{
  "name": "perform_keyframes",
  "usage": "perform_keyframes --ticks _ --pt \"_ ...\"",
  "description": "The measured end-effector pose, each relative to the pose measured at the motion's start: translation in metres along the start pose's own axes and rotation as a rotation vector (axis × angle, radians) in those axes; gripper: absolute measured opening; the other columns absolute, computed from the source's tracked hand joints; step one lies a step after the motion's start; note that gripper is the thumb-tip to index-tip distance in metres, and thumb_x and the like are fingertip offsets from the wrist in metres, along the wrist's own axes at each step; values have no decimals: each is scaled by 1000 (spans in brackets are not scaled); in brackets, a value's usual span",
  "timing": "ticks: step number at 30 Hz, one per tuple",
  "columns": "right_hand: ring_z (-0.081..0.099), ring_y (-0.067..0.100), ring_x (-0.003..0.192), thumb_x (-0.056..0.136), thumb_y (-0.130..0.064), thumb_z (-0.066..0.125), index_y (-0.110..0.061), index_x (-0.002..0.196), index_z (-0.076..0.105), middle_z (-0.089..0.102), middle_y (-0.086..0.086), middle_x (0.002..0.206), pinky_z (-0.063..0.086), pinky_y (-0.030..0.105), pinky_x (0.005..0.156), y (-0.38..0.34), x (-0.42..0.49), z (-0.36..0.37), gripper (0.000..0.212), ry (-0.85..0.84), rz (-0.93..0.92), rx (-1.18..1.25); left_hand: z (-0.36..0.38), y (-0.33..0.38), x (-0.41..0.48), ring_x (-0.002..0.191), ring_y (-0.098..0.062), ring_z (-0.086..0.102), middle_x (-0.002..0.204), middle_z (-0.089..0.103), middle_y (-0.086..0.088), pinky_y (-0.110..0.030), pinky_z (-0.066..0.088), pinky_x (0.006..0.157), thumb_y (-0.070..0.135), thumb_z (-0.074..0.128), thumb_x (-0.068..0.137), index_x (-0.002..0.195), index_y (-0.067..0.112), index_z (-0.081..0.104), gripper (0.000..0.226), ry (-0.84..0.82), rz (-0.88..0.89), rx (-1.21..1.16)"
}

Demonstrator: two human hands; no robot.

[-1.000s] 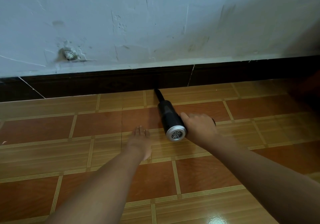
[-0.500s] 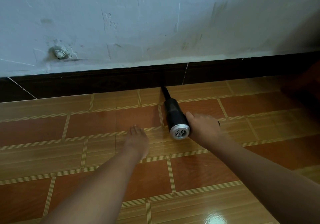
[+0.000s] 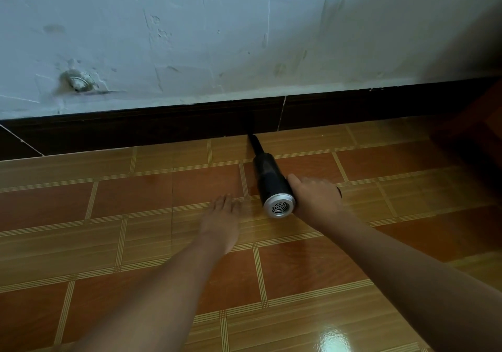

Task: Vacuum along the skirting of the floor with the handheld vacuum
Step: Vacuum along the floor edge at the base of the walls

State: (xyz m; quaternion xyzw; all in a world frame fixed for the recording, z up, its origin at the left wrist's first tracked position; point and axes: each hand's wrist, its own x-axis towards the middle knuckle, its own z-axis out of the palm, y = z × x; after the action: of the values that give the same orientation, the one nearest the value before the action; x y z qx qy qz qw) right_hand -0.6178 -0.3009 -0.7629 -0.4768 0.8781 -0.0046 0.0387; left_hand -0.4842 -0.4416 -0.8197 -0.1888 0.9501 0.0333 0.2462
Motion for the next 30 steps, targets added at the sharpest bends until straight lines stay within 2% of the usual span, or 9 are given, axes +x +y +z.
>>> perform_keyframes --ticks 6,12,19,30 --pt "43 14 66 88 -29 53 -15 106 48 61 -1 91 28 27 59 15 -8 -1 23 -10 94 -16 -2 15 4 148 -24 2 160 -1 -11 -37 6 120 21 34 101 153 13 5 60 28 72 -4" --pt "41 15 66 89 -30 53 -16 108 47 61 -1 93 29 27 59 20 -11 -3 25 -24 128 -28 -6 21 9 147 -28 6 159 2 -16 -37 9 119 20 36 101 152 11 3 61 5 59 59" --pt "44 14 66 88 -30 54 -16 107 48 61 -1 92 29 26 59 25 -11 -3 25 -14 127 -28 -11 28 13 146 -32 13 157 9 -22 -38 13 119 22 30 102 151 7 10 56 -18 45 134" --pt "44 15 65 89 -32 52 -14 108 47 62 0 91 30 26 58 48 -21 -7 26 0 248 -19 -13 34 17 144 -37 15 155 11 -27 -41 16 118 20 26 102 150 0 11 54 -48 30 202"
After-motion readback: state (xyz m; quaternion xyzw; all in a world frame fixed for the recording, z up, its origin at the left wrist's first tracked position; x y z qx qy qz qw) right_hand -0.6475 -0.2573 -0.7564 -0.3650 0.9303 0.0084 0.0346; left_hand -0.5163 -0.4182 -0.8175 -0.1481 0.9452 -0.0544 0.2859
